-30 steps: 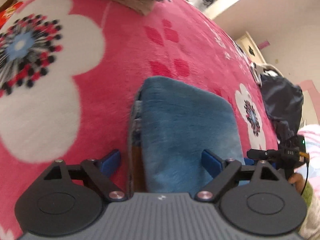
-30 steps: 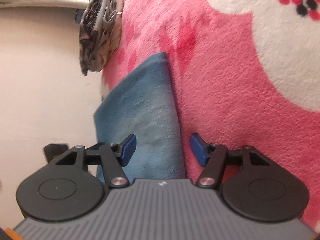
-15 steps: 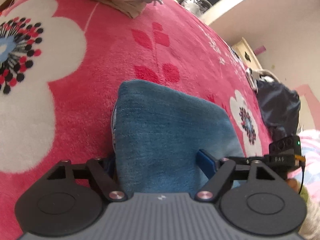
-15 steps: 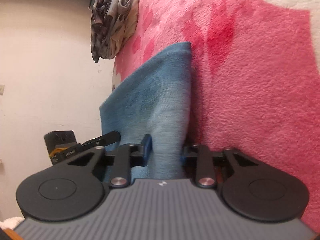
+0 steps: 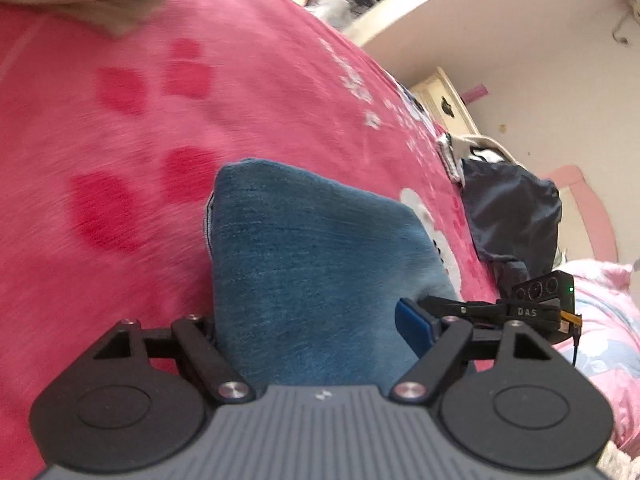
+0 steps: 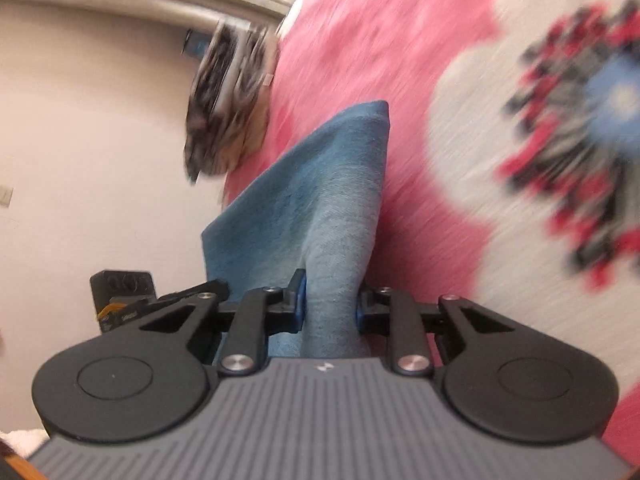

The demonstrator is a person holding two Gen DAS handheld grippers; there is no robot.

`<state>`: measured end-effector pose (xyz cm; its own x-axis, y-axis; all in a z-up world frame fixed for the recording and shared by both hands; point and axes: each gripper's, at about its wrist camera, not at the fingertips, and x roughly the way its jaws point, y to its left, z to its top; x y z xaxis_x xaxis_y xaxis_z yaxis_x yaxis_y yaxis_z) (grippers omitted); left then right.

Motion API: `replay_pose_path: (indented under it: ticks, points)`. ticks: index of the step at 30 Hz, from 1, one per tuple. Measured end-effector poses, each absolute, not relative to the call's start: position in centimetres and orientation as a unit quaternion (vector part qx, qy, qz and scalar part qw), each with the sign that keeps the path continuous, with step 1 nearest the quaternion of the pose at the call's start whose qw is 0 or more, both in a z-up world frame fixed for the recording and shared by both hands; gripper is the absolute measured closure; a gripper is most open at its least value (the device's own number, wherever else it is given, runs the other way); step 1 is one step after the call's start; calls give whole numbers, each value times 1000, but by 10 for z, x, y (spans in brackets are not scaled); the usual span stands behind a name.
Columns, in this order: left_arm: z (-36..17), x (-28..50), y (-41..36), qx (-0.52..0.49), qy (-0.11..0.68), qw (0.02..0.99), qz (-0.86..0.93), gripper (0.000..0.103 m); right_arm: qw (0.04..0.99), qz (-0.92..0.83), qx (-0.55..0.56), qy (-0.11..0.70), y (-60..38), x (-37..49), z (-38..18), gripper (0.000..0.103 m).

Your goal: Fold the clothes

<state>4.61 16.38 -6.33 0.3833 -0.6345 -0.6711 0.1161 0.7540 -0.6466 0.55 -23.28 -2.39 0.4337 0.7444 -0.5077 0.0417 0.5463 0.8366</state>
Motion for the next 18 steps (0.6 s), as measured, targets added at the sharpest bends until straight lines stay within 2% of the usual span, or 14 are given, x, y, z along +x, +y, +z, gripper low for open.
replay_pose_path:
  ticks: [1, 6, 11, 13, 16, 18]
  points:
    - [-64, 50, 156, -239, 507, 794, -235, 18, 738, 229, 421, 475, -240, 4, -29, 77]
    - [-72, 49, 137, -159, 529, 800, -234, 18, 743, 220, 422, 470, -246, -3, -42, 70]
    - [-74, 49, 135, -164, 531, 800, -228, 13, 768, 251, 357, 468, -229, 2, -28, 43]
    - [-73, 49, 132, -150, 530, 802, -232, 10, 778, 264, 329, 466, -219, 3, -23, 24]
    - [-74, 50, 127, -133, 529, 804, -237, 8, 783, 265, 318, 465, -212, 3, -19, 5]
    - [-73, 51, 126, -134, 531, 803, -236, 8, 785, 263, 315, 464, -208, 3, -17, 1]
